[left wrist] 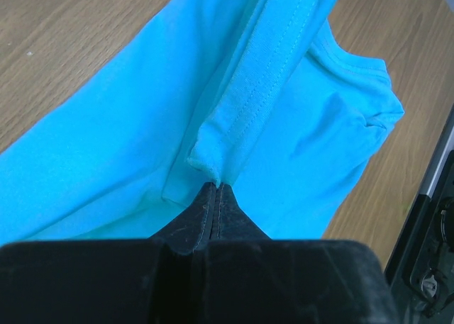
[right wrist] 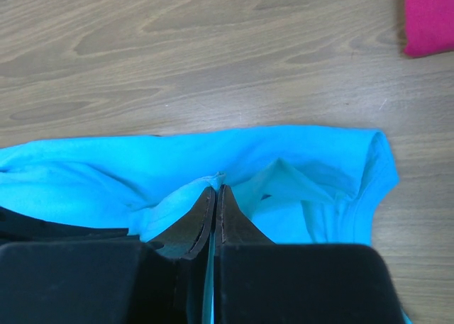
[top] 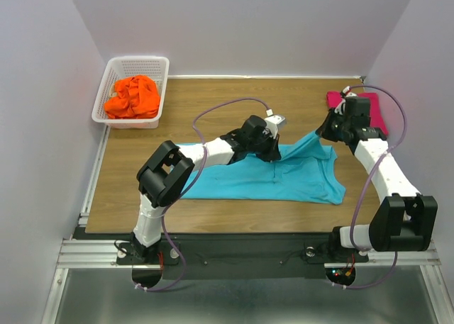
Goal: Fold and stack the t-shirts
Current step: Fold the tshirt
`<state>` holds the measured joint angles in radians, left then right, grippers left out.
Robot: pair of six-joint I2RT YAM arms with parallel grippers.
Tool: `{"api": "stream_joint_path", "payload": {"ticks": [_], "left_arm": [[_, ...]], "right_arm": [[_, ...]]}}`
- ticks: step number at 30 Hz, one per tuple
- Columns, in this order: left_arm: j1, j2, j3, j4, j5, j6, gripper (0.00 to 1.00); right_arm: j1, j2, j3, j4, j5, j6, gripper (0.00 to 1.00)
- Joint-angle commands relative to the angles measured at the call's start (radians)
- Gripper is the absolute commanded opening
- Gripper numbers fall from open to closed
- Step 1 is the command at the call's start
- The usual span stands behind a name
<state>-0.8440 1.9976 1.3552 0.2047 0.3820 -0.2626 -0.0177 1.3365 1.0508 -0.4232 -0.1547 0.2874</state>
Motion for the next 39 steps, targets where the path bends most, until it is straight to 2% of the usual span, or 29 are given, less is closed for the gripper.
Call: {"api": "stream_joint_path", "payload": {"ticks": [1,24,37,39], "left_arm": [[-0.003,-0.060,0.033,0.001,0.023,0.022,0.00],[-0.003,-0.068,0.051,-0.042,0.024,0.052,0.00],[-0.003,-0.054,0.045,-0.154,0.072,0.137,0.00],[-0.003,-0.037,0.045,-0.185,0.093,0.161,0.05]], "right_arm": [[0.005,-0.046,0.054,0.005,0.050,-0.033,0.01],[0.005,-0.123,0.091,-0.092,0.138,-0.094,0.01],[0.005,-0.158,0.028,-0.282,0.043,0.053,0.01],[0.005,-0.171,-0.018,-0.318,0.047,0.079,0.01]]}}
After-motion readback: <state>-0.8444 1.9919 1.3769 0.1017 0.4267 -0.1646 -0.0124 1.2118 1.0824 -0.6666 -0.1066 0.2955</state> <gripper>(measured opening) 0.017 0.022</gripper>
